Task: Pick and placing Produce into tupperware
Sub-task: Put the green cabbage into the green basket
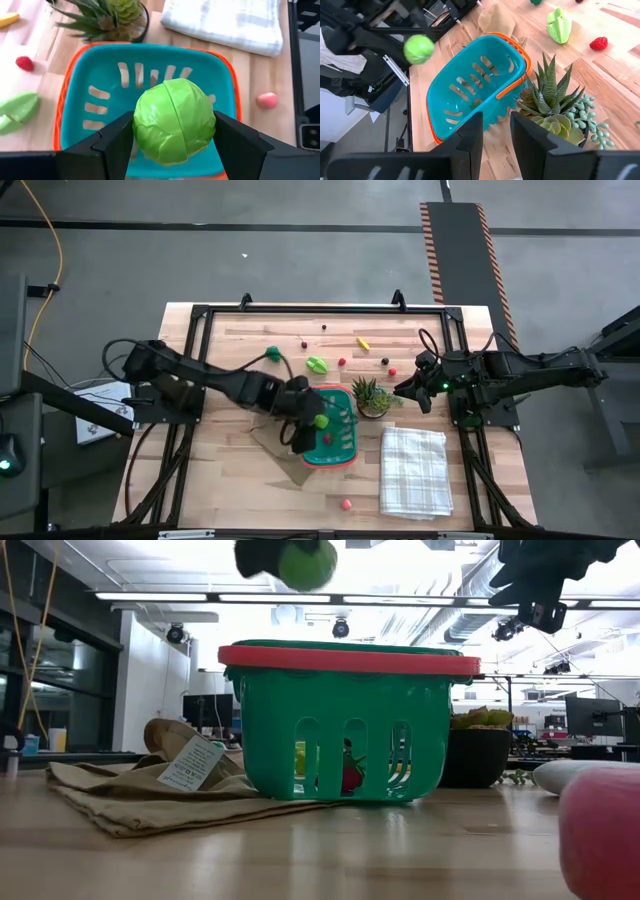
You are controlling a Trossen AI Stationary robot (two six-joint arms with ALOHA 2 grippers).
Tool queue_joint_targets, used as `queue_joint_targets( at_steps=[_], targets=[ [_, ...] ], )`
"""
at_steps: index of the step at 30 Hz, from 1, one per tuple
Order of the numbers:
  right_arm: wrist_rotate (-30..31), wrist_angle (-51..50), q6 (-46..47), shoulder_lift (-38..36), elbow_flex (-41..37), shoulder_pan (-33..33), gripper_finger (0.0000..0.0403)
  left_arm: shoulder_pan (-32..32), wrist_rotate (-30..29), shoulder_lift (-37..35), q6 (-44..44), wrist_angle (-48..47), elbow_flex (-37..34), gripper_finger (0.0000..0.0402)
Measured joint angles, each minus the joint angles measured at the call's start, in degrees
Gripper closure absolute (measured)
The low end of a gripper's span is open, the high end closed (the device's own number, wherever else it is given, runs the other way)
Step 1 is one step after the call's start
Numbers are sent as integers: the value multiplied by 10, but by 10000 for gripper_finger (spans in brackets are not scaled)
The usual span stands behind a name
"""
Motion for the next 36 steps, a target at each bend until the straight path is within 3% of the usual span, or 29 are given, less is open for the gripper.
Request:
queue_joint_targets(
  at_steps=[9, 18, 36],
  targets=[
    [0, 3, 4, 0, 0, 0, 313, 48, 46, 61, 47, 23, 0, 165],
    [0, 4, 4, 0, 0, 0, 313, 47, 52, 120, 67, 22, 0, 165],
    [15, 4, 0, 0, 0, 0, 313, 55, 42, 128, 89, 24, 0, 159]
  ],
)
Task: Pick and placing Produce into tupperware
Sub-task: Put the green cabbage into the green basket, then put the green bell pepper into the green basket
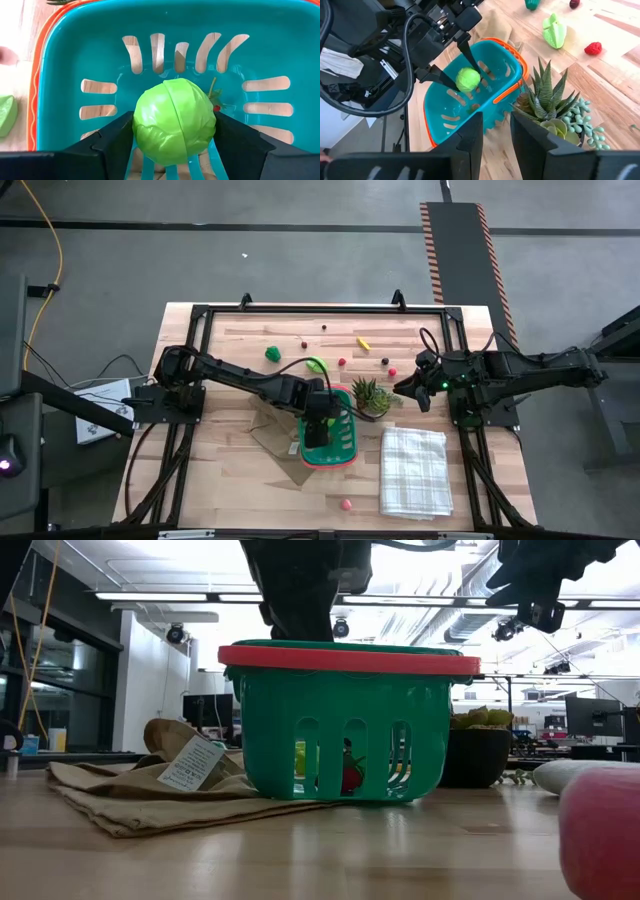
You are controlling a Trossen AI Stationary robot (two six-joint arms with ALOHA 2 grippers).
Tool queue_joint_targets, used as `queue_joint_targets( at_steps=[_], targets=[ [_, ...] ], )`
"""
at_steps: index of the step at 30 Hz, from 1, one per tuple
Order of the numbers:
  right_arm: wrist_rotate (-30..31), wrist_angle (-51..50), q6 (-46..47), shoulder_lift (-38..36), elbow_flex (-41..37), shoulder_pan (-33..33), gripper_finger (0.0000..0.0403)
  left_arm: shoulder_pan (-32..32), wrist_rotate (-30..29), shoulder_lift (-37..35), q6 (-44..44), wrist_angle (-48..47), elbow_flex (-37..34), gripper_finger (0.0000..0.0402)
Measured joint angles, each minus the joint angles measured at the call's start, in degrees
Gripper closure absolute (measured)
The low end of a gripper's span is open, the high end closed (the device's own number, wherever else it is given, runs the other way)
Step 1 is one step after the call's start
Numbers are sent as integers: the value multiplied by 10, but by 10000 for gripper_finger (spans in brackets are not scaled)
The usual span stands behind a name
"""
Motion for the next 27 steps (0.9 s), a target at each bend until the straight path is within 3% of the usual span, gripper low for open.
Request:
queue_joint_targets(
  at_steps=[9, 13, 19, 23, 27],
  targets=[
    [0, 0, 0, 0, 0, 0, 313, 0, -1, 0, -13, 2, 0, 94],
    [0, 0, 0, 0, 0, 0, 313, 0, -1, 0, -13, 2, 0, 88],
    [0, 0, 0, 0, 0, 0, 313, 0, 10, -11, -9, -14, 1, 128],
    [0, 0, -1, 0, 0, 0, 313, 0, 79, -15, 15, -113, 53, 170],
    [0, 2, -5, 0, 0, 0, 313, -1, 89, -16, 28, -210, 126, 220]
  ],
)
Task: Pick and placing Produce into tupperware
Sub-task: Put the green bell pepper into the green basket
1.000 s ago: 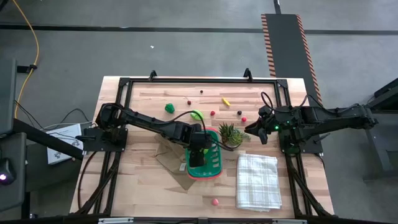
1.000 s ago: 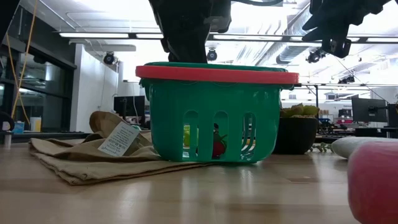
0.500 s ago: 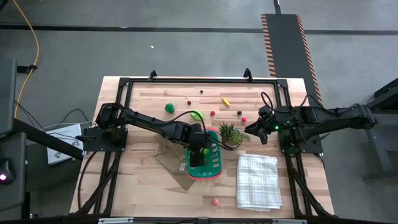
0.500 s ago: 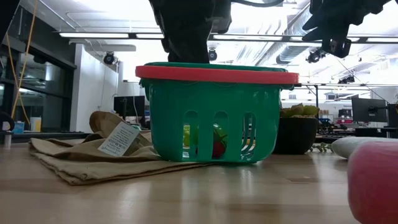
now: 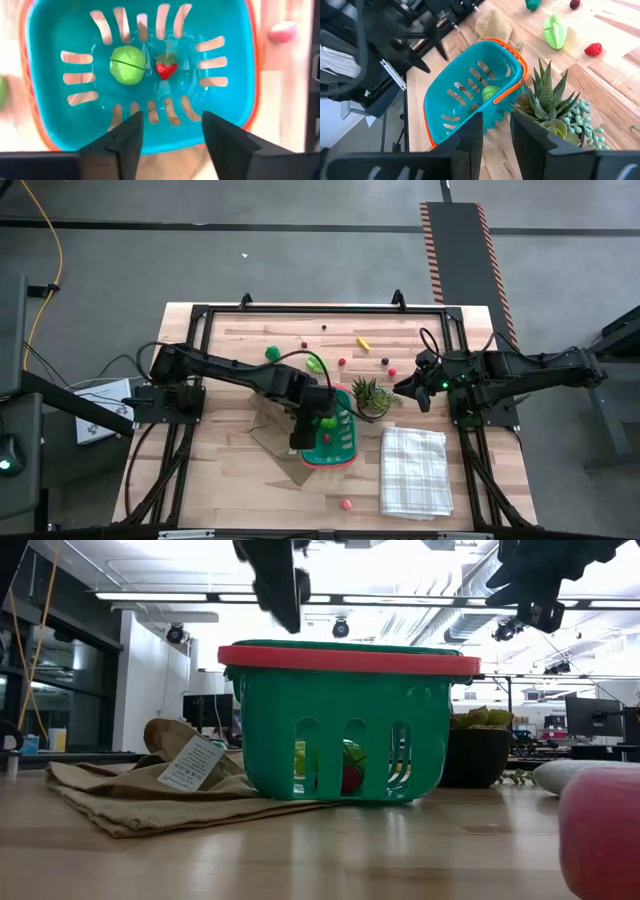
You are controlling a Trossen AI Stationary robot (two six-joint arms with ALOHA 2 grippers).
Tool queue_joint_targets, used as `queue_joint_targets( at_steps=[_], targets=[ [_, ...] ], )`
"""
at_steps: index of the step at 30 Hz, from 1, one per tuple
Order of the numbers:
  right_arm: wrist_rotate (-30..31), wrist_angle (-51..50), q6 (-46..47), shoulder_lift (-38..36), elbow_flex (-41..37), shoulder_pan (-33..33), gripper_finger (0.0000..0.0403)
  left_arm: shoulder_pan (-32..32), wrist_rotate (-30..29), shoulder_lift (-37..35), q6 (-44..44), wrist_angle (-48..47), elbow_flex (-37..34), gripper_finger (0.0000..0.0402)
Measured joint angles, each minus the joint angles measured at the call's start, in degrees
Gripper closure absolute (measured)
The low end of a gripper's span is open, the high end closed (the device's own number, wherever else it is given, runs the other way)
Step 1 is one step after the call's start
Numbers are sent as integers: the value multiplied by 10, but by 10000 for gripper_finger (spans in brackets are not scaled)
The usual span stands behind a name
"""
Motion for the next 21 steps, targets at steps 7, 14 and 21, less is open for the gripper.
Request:
queue_joint_targets(
  at_steps=[7, 14, 21],
  targets=[
    [-10, 24, -6, 0, 0, 0, 313, 5, -36, 0, 21, -44, 97, 303],
    [-18, 26, -6, 0, 0, 0, 313, 34, -90, 0, 3, -177, 179, 352],
    [-20, 27, -6, 0, 0, 0, 313, 77, -92, -34, -11, -271, 172, 372]
  ],
)
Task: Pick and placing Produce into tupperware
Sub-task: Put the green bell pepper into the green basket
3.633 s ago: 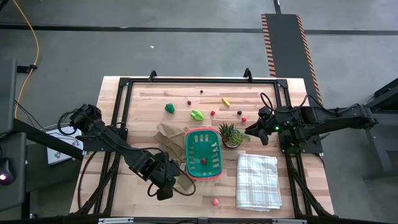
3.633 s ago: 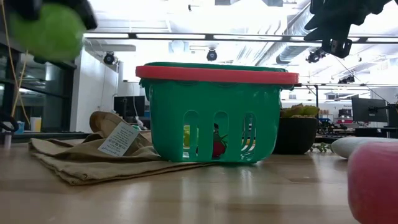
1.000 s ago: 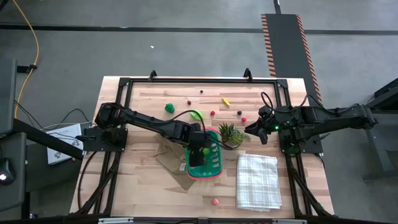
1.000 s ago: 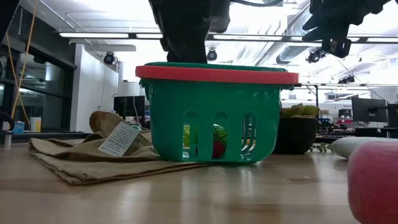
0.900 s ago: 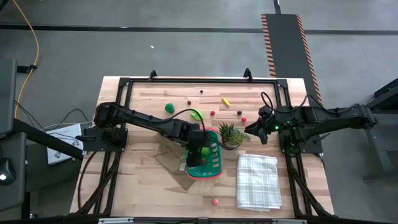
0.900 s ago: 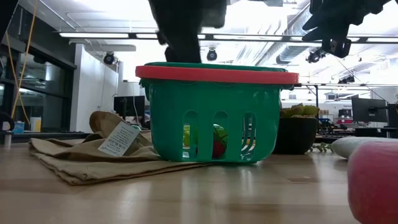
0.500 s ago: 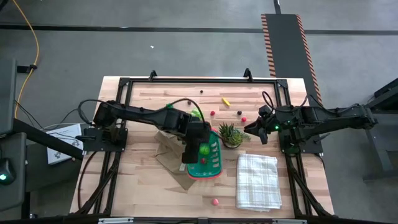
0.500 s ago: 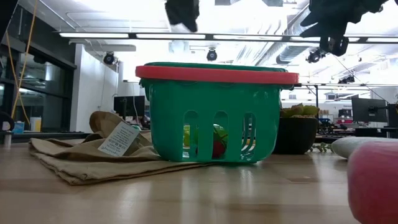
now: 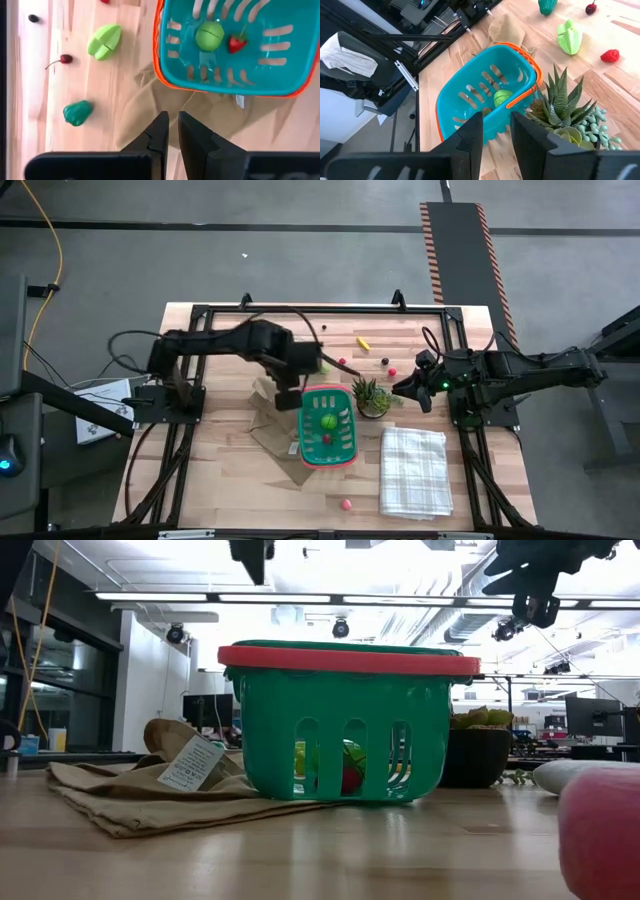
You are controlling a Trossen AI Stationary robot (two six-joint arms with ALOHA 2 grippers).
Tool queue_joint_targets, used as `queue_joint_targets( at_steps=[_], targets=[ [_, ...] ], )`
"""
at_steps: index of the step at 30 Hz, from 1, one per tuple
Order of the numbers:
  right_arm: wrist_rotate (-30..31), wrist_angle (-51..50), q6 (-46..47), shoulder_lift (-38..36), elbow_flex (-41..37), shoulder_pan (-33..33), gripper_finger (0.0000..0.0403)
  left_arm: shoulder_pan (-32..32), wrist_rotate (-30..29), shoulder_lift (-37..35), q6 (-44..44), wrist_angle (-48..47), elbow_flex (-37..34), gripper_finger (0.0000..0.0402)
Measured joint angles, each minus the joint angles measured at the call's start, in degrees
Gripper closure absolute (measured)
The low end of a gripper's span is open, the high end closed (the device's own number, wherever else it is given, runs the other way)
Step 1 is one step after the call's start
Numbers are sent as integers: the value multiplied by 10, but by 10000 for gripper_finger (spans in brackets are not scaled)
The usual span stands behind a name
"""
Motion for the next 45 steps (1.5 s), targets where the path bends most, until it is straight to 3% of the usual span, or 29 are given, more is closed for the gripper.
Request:
queue_joint_targets(
  at_steps=[8, 16, 23, 29, 34, 38, 45],
  targets=[
    [7, 2, 0, -5, 0, -2, 313, 52, -46, -171, -31, 70, -105, 378],
    [41, 5, 12, -3, 0, -24, 313, 93, -78, -393, -99, 321, -413, 378],
    [73, 38, 60, -3, 0, -41, 313, 158, -98, -447, -297, 389, -589, 378],
    [116, 76, 97, -3, 0, -55, 313, 211, -96, -434, -349, 399, -633, 378],
    [134, 134, 124, -3, 0, -70, 313, 261, -86, -421, -477, 416, -633, 378],
    [134, 165, 111, -3, 0, -84, 313, 298, -84, -417, -492, 438, -633, 378],
    [129, 148, 73, 0, 9, -129, 313, 333, -71, -415, -604, 488, -633, 378]
  ],
)
